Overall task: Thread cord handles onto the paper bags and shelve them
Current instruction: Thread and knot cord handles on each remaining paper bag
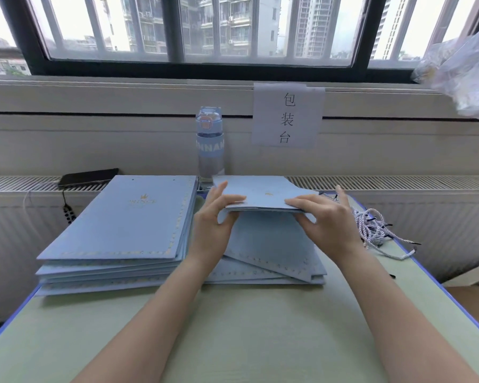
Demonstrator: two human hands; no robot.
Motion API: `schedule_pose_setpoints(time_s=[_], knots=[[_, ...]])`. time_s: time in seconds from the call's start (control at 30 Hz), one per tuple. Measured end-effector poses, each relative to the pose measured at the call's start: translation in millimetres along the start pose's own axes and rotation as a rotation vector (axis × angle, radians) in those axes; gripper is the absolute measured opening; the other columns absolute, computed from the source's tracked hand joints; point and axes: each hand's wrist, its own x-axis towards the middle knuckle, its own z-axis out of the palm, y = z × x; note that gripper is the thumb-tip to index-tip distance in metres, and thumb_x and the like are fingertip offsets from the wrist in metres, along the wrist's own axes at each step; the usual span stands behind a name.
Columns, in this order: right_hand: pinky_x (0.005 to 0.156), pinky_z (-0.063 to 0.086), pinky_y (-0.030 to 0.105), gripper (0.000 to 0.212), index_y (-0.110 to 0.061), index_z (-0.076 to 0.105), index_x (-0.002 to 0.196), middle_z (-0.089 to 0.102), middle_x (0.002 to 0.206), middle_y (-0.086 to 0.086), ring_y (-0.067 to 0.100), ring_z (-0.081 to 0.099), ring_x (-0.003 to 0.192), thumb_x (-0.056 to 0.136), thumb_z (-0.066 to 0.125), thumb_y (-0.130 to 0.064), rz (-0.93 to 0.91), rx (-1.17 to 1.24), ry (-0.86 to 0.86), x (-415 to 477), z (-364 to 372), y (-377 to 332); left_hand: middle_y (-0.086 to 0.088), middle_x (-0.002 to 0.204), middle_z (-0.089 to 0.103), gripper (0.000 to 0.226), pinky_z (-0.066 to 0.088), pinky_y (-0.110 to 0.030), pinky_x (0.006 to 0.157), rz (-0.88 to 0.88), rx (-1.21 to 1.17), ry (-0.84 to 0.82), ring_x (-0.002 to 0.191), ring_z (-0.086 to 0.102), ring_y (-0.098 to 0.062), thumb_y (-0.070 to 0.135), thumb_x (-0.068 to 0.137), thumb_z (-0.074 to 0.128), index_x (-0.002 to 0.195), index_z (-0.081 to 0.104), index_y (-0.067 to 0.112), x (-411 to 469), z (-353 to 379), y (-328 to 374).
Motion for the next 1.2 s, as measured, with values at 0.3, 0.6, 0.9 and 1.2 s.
schedule_pose_setpoints(time_s=[0.3,0.6,0.9,1.2], knots=[[0.076,0.036,0.035,0.013,-0.016,0.072,0.092,0.071,0.083,-0.003,0.019,0.062,0.075,0.088,0.063,-0.008,0.043,-0.130,0.389,4.7,-13.1,7.9,-0.003,0.160,0.000,0.096,0.009,-0.049,0.117,-0.280,0.927,-0.775,0.145,-0.002,-0.034,0.082,0.075,0.039,0.151,0.008,0.032,-11.8,2.9,2.3],[0.071,0.036,0.034,0.015,-0.015,0.073,0.090,0.071,0.084,-0.004,0.016,0.063,0.077,0.089,0.061,-0.006,0.020,-0.072,0.482,3.7,-13.9,0.9,-0.023,0.155,0.005,0.108,0.030,-0.055,0.107,-0.458,1.147,-0.889,0.137,0.012,-0.052,0.078,0.074,0.050,0.151,0.004,0.018,-28.5,19.6,37.8],[0.067,0.048,0.033,0.020,-0.021,0.074,0.084,0.069,0.080,-0.006,0.020,0.065,0.072,0.073,0.057,-0.022,-0.162,0.089,0.008,7.5,-15.6,-16.4,-0.006,0.114,0.052,0.074,0.041,-0.030,0.077,-0.445,1.077,-0.871,0.103,0.050,-0.023,0.079,0.075,0.048,0.115,0.050,0.016,-13.6,-5.1,50.0],[0.094,0.044,0.034,0.032,-0.025,0.072,0.101,0.064,0.117,-0.002,0.021,0.053,0.110,0.072,0.065,-0.013,0.062,0.282,-0.506,3.1,-14.2,-13.8,0.000,0.079,0.061,0.051,0.047,-0.031,0.067,-0.216,0.968,-0.454,0.079,0.058,-0.018,0.063,0.078,0.063,0.079,0.062,0.012,4.6,-35.6,71.2]])
